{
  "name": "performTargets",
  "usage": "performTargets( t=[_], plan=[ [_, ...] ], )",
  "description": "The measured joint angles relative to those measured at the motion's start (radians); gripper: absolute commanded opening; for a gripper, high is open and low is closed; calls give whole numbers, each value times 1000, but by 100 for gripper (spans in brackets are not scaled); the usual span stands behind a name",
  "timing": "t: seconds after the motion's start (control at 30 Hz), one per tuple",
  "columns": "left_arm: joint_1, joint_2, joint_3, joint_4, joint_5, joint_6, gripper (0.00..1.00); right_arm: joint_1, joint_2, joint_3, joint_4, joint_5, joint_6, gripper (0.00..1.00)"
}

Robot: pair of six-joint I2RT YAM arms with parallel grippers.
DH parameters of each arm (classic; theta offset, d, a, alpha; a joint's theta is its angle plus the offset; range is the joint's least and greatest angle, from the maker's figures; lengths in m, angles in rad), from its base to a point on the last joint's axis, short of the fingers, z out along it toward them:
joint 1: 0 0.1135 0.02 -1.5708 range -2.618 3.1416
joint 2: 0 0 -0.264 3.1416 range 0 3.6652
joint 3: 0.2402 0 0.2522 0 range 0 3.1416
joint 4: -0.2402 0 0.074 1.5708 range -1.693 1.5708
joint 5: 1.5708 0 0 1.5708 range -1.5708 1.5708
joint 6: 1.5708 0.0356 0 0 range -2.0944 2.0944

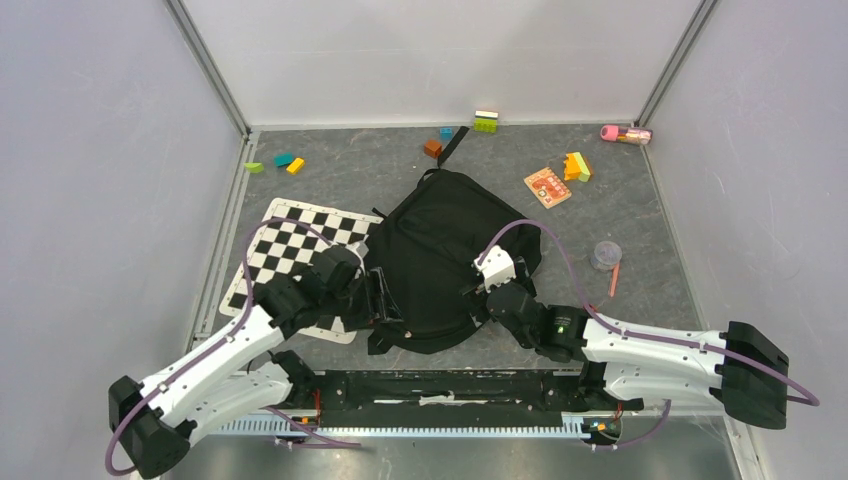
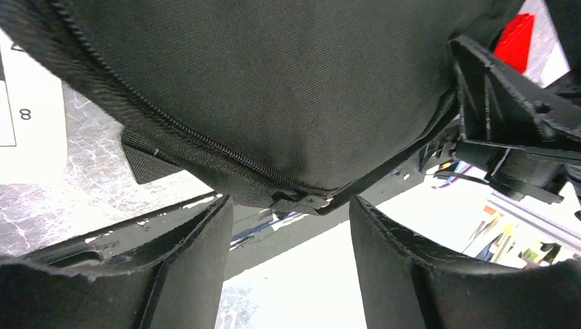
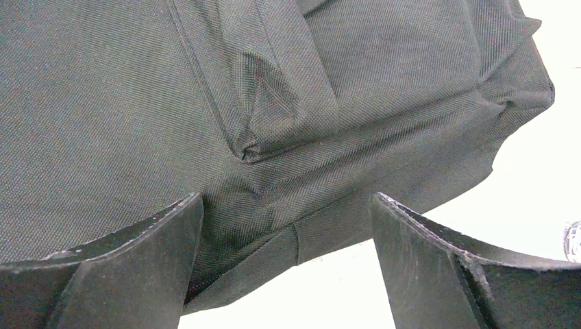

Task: Pack the student bag
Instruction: Zip the student bag at the center of the board.

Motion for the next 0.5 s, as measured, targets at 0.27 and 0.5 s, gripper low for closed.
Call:
performTargets(
  t=[0.27,0.5],
  plan=[
    [-44,68,-10,41,-10,-29,45,0,-3,-7,7,0,8,95],
    [-46,66,-26,56,-29,-44,41,0,-14,-19,14,0,11,95]
  ],
)
